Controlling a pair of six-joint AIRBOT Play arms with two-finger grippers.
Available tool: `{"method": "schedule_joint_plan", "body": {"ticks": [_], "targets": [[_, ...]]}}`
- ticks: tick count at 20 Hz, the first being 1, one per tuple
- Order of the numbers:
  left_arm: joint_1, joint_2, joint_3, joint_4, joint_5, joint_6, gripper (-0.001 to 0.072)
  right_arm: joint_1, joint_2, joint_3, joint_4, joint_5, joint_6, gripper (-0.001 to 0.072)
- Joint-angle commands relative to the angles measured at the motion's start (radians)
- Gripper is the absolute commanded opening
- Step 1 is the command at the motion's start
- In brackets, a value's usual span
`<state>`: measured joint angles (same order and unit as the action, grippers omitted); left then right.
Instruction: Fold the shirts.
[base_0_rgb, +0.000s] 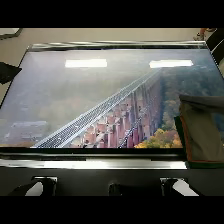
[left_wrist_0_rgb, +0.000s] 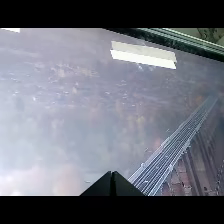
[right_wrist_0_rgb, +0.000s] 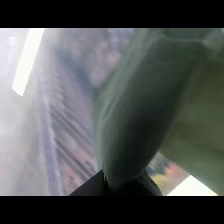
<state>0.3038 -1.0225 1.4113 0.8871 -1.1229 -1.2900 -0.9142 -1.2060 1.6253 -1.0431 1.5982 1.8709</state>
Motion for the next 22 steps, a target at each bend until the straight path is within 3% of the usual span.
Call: {"method": "schedule_joint_plan", "body": {"ticks": [1, 6, 9, 10, 12, 13, 16, 17, 20, 22], "targets": [[0.000, -0.003, 0.000, 0.000, -0.004, 0.008, 0.0043, -0.046, 0.010, -0.015, -0.229, 0.239, -0.027, 0.0052], [0.000, -0.010, -0.020, 0.000, -0.016, 0.008, 0.0043, -0.045, 0.017, -0.302, -0.515, 0.224, -0.083, 0.0052], [-0.002, -0.010, -0.033, 0.000, -0.026, 0.008, 0.0043, -0.045, 0.017, -0.453, -0.558, 0.113, -0.102, 0.0053], [-0.006, -0.010, -0.034, 0.000, -0.026, 0.008, 0.0043, -0.045, 0.017, -0.481, -0.558, 0.073, -0.101, 0.0089], [-0.016, -0.010, -0.034, 0.000, -0.016, 0.008, 0.0043, -0.045, 0.017, -0.484, -0.557, -0.013, -0.100, 0.0643], [-0.021, -0.010, -0.033, 0.000, -0.006, 0.008, 0.0042, -0.045, 0.017, -0.460, -0.544, -0.061, -0.145, 0.0689], [-0.056, -0.029, 0.003, 0.030, 0.136, 0.008, 0.0040, -0.017, 0.017, -0.263, -0.405, -0.212, -0.272, 0.0677], [-0.093, -0.064, 0.050, 0.123, 0.155, -0.009, 0.0039, 0.040, 0.017, -0.179, -0.389, -0.283, -0.275, 0.0676], [-0.284, -0.254, 0.233, 0.639, 0.031, -0.232, 0.0040, 0.349, 0.017, -0.047, -0.397, -0.445, -0.275, 0.0676], [-0.401, -0.348, 0.247, 0.906, -0.073, -0.319, 0.0084, 0.592, 0.001, -0.052, -0.396, -0.431, -0.196, 0.0678]]}}
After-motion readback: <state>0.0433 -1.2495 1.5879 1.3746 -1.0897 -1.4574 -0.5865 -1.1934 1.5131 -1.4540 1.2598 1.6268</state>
